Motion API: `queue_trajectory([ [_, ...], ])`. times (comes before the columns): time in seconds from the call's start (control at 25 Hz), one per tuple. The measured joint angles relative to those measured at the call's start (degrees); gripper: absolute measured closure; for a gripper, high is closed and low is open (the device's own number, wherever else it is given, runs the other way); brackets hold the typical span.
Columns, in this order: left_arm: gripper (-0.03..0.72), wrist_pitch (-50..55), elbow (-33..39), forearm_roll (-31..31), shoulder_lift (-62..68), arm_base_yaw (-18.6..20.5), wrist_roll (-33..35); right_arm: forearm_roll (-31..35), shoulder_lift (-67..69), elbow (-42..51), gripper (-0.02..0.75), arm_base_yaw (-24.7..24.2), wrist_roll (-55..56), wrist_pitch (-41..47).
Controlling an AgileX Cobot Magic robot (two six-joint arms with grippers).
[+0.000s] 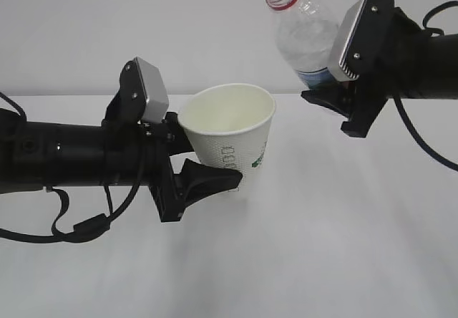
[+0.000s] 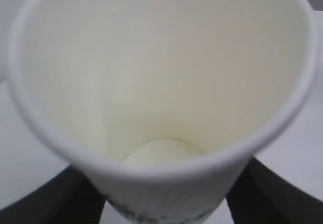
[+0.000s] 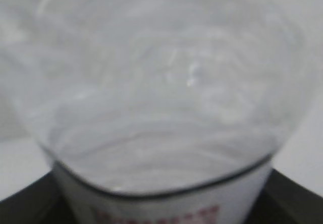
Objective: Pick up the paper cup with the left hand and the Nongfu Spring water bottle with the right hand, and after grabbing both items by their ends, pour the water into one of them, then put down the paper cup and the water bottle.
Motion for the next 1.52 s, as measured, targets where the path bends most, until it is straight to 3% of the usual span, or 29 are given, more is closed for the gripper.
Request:
queue_trajectory([
  [1.16,0.193,2.67,-0.35,-0.22,-1.37,-0.74,-0.71,0.33,0.0,-2.08,0.214,0.0,-23.24,2.71],
  [1.52,0.193,1.5,-0.35,0.54,-1.37,-0.89,-1.91,0.33,0.0,-4.58,0.214,0.0,-24.48,2.71],
])
